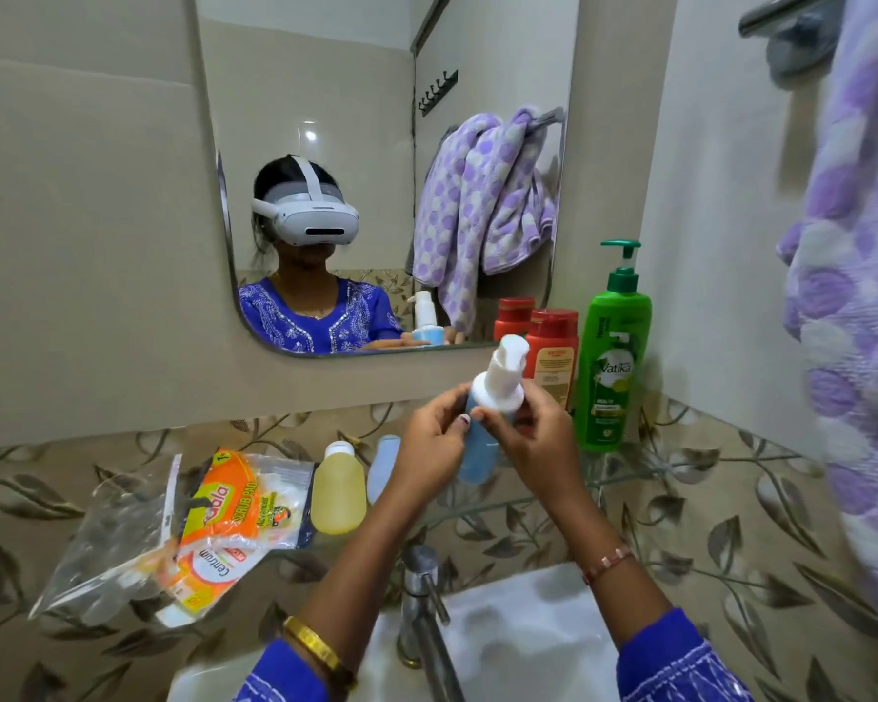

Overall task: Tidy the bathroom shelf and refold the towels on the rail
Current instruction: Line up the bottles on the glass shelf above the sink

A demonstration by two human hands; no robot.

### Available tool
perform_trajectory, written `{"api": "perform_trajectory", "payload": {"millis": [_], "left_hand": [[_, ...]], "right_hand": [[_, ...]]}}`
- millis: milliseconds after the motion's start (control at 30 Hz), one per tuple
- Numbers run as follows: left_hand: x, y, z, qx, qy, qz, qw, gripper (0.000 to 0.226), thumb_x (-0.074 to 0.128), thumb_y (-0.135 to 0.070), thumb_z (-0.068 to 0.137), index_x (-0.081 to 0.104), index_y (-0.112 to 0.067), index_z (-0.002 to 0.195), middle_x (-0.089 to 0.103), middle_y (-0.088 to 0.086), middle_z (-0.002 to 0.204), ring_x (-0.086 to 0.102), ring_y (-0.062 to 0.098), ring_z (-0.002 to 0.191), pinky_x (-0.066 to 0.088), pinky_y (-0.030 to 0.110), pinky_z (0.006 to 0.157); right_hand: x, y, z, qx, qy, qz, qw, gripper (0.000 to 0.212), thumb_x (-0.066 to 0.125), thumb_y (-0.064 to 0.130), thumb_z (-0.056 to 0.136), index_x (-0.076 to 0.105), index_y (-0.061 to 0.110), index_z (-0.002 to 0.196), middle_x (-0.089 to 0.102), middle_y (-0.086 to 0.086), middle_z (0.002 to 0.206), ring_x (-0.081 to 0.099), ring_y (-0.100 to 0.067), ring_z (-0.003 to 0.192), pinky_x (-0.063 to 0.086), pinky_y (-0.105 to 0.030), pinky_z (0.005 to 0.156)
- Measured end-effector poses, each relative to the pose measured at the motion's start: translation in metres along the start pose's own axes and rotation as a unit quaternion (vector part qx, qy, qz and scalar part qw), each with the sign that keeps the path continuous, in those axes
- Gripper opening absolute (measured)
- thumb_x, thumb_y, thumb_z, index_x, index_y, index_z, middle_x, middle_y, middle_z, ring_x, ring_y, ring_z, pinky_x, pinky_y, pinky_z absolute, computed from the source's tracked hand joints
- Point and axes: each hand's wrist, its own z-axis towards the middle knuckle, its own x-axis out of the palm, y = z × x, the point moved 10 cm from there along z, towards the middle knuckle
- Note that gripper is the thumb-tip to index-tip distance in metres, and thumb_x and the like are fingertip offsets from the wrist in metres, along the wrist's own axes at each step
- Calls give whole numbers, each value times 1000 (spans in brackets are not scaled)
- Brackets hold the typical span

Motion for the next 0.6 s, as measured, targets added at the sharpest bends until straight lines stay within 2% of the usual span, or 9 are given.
{"api": "perform_trajectory", "payload": {"millis": [133, 200, 267, 333, 400, 533, 600], "left_hand": [[13, 13, 1, -19, 6, -28, 999, 48, 39, 13, 89, 38, -2, 136, 47, 2, 129, 45, 12, 119, 37, 17, 98], [18, 27, -2, -39, -1, -40, 998, 53, 45, 11, 88, 34, -4, 138, 48, 4, 130, 47, 13, 119, 39, 21, 99], [22, 43, -7, -64, -9, -43, 997, 59, 51, 10, 85, 32, -4, 139, 52, 12, 130, 52, 19, 118, 43, 27, 98], [26, 52, -11, -84, -11, -27, 996, 62, 56, 7, 84, 32, -6, 139, 53, 14, 129, 53, 24, 120, 45, 31, 99], [29, 57, -12, -94, -15, -14, 995, 61, 58, 5, 83, 34, -7, 138, 54, 13, 129, 54, 22, 119, 46, 31, 99], [28, 57, -8, -94, -16, 7, 995, 48, 55, 4, 85, 42, -7, 130, 55, 8, 127, 53, 12, 111, 46, 13, 84], [26, 55, -5, -88, -14, 25, 996, 47, 53, 1, 87, 43, -8, 132, 54, 7, 130, 53, 15, 115, 46, 22, 93]], "right_hand": [[8, -10, 14, 35, 2, 8, 999, 42, 66, 51, 70, 61, 15, 91, 66, -7, 82, 60, -17, 74, 47, -28, 63], [10, -17, 14, 52, 2, 21, 998, 27, 68, 38, 77, 60, 17, 93, 66, -5, 83, 62, -12, 76, 48, -23, 65], [10, -27, 8, 77, 9, 49, 996, 21, 65, 24, 83, 57, 19, 102, 65, 2, 90, 62, 3, 79, 49, -12, 67], [8, -41, -4, 109, 15, 93, 990, 30, 61, 17, 85, 54, 15, 115, 64, 6, 99, 63, 8, 86, 50, -11, 72], [6, -51, -15, 128, 22, 109, 986, 41, 59, 15, 86, 50, 10, 126, 63, 2, 109, 63, 3, 94, 51, -14, 77], [11, -62, -27, 148, 59, 93, 983, 48, 58, 8, 87, 44, 8, 132, 59, -3, 119, 61, 2, 97, 49, -10, 76], [15, -66, -30, 162, 78, 79, 981, 51, 58, 4, 87, 41, 9, 135, 57, -5, 124, 59, -5, 104, 49, -12, 81]]}}
